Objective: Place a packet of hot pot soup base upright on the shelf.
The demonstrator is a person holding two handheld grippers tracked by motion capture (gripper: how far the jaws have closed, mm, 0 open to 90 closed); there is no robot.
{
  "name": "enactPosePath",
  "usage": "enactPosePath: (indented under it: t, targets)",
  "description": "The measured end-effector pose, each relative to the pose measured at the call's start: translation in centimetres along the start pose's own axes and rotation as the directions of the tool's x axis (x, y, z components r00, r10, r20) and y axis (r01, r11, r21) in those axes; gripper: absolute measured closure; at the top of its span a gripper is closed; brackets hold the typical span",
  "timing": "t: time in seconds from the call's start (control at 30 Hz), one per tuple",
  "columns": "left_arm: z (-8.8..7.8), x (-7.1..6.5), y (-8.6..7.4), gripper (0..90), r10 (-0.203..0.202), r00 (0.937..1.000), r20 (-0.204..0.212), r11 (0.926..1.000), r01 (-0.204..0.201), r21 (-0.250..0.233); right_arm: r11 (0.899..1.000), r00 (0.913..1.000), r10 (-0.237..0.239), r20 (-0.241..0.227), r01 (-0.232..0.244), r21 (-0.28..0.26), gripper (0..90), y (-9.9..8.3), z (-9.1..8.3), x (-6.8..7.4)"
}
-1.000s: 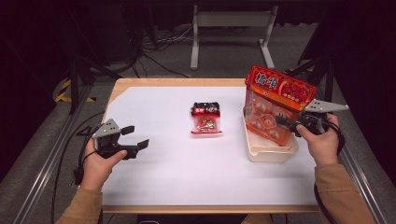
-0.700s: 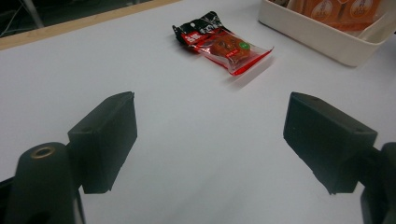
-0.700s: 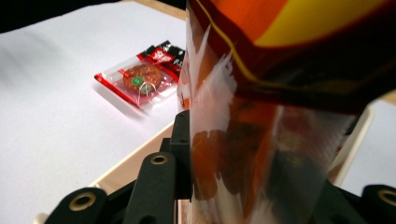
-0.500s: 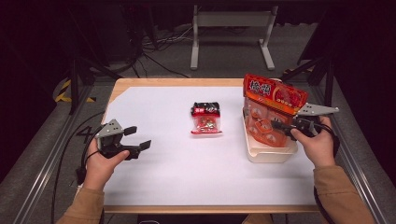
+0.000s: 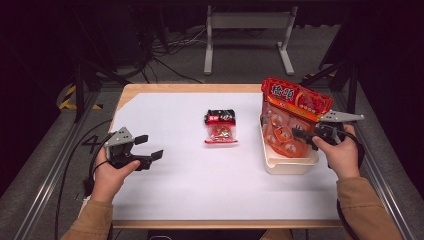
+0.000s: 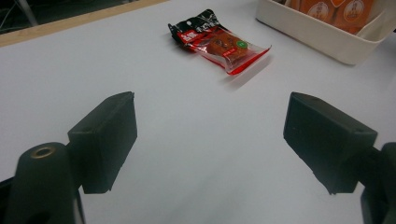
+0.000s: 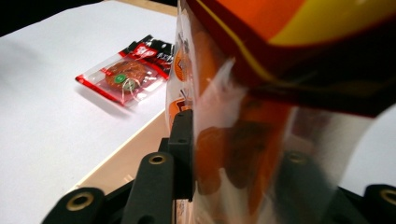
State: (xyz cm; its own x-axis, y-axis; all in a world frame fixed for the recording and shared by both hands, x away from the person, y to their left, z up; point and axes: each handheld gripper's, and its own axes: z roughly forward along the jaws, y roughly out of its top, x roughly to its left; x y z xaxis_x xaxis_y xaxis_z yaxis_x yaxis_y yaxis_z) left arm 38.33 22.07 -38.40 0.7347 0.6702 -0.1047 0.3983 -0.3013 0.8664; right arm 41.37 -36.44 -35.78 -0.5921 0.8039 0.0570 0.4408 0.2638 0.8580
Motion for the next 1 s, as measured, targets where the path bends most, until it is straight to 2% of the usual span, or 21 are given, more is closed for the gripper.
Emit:
enactPosePath:
  t: [0.13,0.23,0.3,0.43,0.5,0.57,0.67,0.73,0.87,0.93,1.0]
  targets:
    - [0.2,0.2,-0.1,18.4,-0.003,1.0000,0.003,1.0000,0.003,0.006,1.000,0.9988,-0.004,0.049,0.005,-0.012,60.5,0.0,-0.3,0.3]
    - [0.2,0.3,-0.1,18.3,-0.004,1.0000,0.008,1.0000,0.004,0.006,0.999,0.9964,0.011,0.084,-0.008,-0.033,49.2,0.0,-0.7,0.3]
    - [0.3,0.3,-0.1,18.1,-0.002,1.0000,0.007,1.0000,0.002,0.008,0.998,0.9957,0.032,0.087,-0.028,-0.052,46.1,0.0,-1.3,0.3]
    - [0.5,0.3,0.1,18.0,-0.011,0.9999,0.012,0.9999,0.011,0.008,0.997,0.9906,0.022,0.135,-0.011,-0.080,37.6,-0.1,-2.2,0.4]
    - [0.6,0.3,0.2,17.8,0.002,0.9999,0.014,1.0000,-0.002,0.006,0.996,0.9891,0.017,0.146,-0.004,-0.088,34.8,-0.2,-2.7,0.6]
    - [0.8,0.3,0.3,17.7,-0.007,0.9997,0.022,1.0000,0.007,0.005,0.995,0.9873,0.016,0.158,0.000,-0.102,31.8,-0.3,-3.2,0.7]
    - [1.1,0.4,0.5,17.6,0.008,0.9996,0.026,0.9999,-0.008,0.009,0.994,0.9853,0.023,0.169,-0.004,-0.109,29.0,-0.6,-3.9,0.9]
    - [1.3,0.3,0.5,17.5,0.003,0.9995,0.031,1.0000,-0.003,0.007,0.994,0.9837,0.029,0.178,-0.009,-0.113,28.3,-0.9,-4.4,1.1]
    - [1.6,0.4,0.6,17.4,0.002,0.9992,0.040,0.9999,-0.002,0.013,0.994,0.9773,0.010,0.212,0.014,-0.112,27.2,-1.2,-5.1,1.7]
    - [1.8,0.4,0.7,17.4,0.001,0.9991,0.043,0.9999,-0.002,0.012,0.993,0.9747,-0.007,0.223,0.034,-0.116,26.5,-1.4,-6.0,2.8]
    - [2.0,0.4,0.8,17.4,0.002,0.9988,0.050,0.9999,-0.003,0.011,0.992,0.9713,-0.019,0.237,0.048,-0.117,26.2,-1.4,-6.5,3.3]
